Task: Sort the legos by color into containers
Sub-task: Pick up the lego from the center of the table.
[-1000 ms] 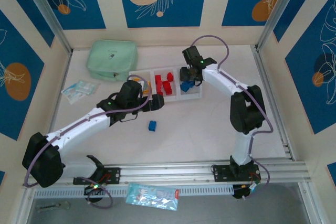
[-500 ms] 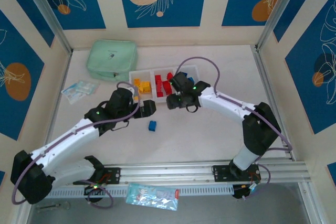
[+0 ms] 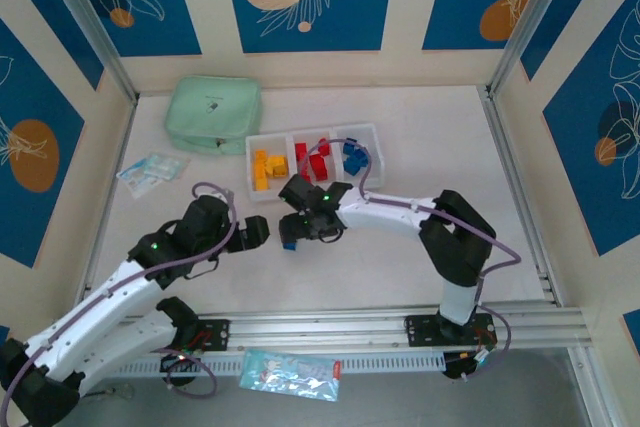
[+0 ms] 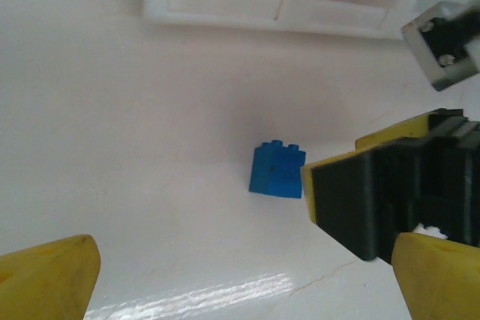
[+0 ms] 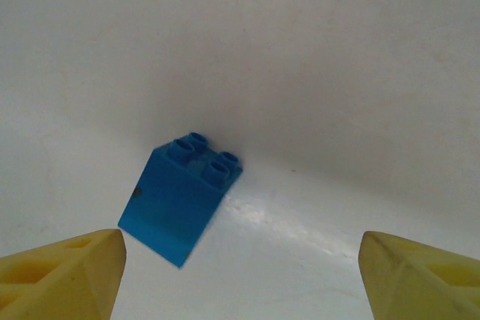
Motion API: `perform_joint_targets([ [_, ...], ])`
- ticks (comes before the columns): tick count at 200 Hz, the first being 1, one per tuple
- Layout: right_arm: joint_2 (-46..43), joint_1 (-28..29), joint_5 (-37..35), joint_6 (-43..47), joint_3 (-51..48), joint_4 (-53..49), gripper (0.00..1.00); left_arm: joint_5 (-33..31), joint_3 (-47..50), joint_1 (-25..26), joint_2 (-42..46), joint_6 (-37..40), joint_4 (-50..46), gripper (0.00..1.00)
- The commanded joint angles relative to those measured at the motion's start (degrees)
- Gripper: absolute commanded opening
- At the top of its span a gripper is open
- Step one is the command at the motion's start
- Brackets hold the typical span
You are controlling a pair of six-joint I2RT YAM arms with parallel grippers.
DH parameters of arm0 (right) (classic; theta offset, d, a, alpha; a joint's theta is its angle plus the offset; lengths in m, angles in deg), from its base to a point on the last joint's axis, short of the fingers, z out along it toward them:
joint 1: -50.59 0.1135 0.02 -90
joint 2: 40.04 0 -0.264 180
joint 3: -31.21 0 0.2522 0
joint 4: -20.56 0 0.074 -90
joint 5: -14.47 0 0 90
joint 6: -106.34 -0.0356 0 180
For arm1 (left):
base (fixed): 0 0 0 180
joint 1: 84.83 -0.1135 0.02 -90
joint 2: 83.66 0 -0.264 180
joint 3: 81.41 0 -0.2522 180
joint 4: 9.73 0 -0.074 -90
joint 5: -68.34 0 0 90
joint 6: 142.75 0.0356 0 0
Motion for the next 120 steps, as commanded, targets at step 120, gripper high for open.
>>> perform_joint_targets([
  [120, 6.7, 4.4, -9.9, -1.8, 3.8, -4.5, 0.59, -1.6, 4.1, -0.6, 3.8, -3.2, -1.4, 0.99],
])
